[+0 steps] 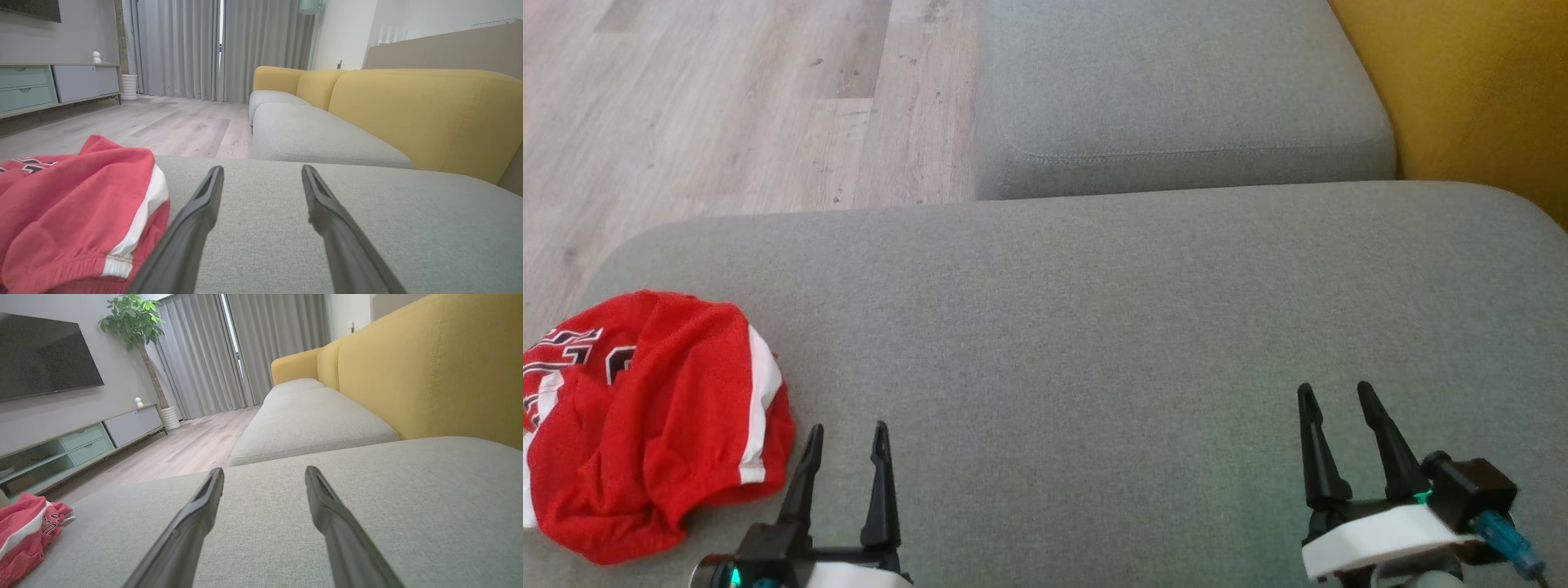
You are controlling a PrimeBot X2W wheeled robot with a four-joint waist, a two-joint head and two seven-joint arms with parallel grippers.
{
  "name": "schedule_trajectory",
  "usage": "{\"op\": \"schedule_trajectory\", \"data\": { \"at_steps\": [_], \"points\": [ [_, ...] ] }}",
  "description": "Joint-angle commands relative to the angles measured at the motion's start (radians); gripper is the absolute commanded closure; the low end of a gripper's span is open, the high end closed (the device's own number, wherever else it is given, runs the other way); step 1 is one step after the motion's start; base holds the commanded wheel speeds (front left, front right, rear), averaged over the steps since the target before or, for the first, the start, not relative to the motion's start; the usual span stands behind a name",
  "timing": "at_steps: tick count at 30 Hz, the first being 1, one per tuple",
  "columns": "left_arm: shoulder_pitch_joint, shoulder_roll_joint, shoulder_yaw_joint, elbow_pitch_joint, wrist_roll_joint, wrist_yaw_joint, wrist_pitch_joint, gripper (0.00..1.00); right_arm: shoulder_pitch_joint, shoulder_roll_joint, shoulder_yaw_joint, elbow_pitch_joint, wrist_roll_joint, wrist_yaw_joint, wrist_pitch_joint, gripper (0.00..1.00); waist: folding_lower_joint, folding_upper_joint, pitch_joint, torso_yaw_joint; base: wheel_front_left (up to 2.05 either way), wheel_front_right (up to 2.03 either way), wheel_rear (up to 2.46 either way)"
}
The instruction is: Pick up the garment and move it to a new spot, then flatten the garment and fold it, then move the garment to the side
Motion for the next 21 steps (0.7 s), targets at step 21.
{"op": "schedule_trajectory", "data": {
  "at_steps": [21],
  "points": [
    [-0.032,0.002,0.03,0.012,0.016,0.013,-0.031,0.0,-0.005,-0.004,0.001,0.016,-0.089,-0.001,-0.032,0.0,0.0,0.0,-0.017,0.002,0.0,0.0,0.0]
  ]
}}
